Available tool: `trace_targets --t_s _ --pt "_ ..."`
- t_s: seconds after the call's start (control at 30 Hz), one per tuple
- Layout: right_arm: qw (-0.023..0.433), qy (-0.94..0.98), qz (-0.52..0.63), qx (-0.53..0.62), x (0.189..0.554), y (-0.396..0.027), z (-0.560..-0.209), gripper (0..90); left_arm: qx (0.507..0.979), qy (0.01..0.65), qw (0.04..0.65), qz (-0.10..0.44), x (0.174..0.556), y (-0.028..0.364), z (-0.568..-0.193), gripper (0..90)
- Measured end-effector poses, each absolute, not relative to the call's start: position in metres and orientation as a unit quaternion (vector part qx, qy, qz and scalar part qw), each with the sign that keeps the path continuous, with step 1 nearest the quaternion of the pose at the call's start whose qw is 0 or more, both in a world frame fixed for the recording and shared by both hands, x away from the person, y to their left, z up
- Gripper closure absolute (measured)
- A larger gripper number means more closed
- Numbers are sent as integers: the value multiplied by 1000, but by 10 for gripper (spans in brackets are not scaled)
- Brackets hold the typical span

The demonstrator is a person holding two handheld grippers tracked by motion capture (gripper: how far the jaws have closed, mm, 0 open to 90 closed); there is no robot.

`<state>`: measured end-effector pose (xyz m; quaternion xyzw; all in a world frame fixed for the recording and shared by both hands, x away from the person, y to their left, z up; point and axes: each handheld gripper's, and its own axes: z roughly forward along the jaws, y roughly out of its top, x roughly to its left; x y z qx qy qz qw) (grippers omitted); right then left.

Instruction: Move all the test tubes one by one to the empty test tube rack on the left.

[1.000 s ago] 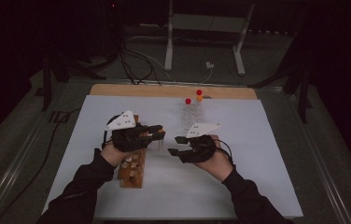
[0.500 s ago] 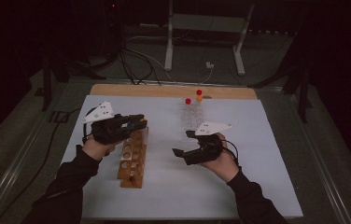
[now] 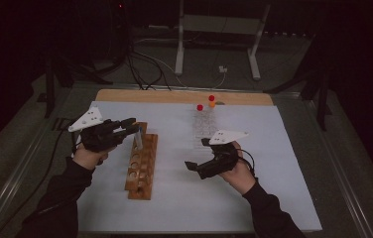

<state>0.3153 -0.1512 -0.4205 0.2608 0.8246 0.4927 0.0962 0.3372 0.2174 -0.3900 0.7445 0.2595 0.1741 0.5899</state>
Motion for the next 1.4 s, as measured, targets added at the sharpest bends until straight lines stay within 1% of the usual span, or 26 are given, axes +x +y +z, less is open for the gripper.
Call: trace_targets --t_s 0.3,0.6,0.87,1.2,1.4 --pt "91 821 499 262 315 -154 -419 0 738 282 589 172 343 226 -407 719" --pt "93 821 499 262 315 -155 -420 0 746 294 576 161 344 222 -433 718" --pt "92 821 500 261 314 -156 -419 0 752 303 565 154 343 223 -448 718" --pt "93 822 500 257 313 -156 -418 0 766 299 545 161 343 218 -457 718" --pt "92 823 499 255 312 -156 -418 0 763 300 549 163 342 219 -459 718"
